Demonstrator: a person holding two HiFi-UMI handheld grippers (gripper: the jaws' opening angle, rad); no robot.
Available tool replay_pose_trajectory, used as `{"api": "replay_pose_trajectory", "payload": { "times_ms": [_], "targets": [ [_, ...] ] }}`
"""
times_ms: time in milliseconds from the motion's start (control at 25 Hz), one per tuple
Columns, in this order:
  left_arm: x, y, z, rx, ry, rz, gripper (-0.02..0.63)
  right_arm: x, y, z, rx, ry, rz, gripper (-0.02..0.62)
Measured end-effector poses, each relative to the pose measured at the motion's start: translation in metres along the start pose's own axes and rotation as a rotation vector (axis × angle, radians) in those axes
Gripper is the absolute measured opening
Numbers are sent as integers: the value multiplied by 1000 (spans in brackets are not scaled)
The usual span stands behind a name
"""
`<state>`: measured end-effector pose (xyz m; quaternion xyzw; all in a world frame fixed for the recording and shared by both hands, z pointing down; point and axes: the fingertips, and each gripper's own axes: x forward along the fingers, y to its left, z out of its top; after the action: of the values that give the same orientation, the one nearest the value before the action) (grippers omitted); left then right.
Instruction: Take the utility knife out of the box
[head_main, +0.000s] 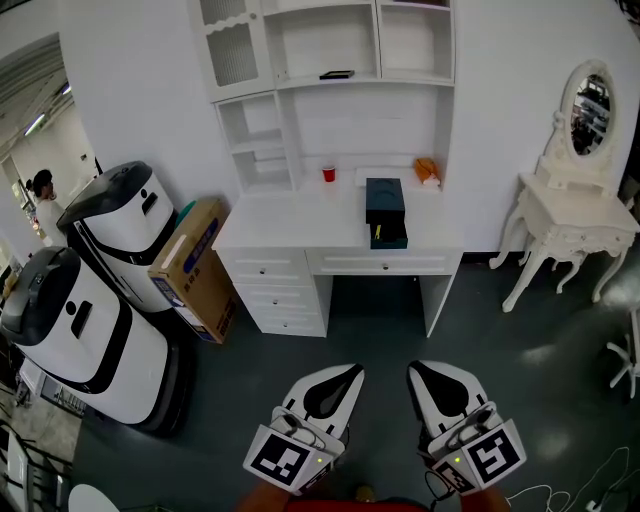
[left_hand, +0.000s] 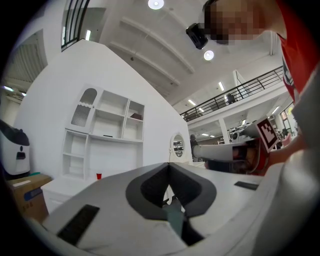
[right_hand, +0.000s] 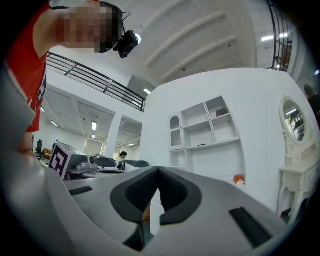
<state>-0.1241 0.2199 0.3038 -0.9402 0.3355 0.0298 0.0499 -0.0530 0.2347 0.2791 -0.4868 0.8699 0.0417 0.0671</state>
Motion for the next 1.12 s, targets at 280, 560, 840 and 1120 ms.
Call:
{"api": "replay_pose_trajectory", "payload": {
  "times_ms": [280,560,840,1120],
  "targets": [
    [34,27,-15,-27,23,11,18,29,-33,-9,-10,14,-12,8],
    [99,78,-36,-54,52,-5,18,81,-94,-24,-20,30,-58,6],
    [182,153,-44,-61,61,-47,18,161,-166,-27,-37,15,-109,8],
    [254,214,-59,-38,75,-72,18,223,-225,-44,-52,42,-149,8]
  ]
}}
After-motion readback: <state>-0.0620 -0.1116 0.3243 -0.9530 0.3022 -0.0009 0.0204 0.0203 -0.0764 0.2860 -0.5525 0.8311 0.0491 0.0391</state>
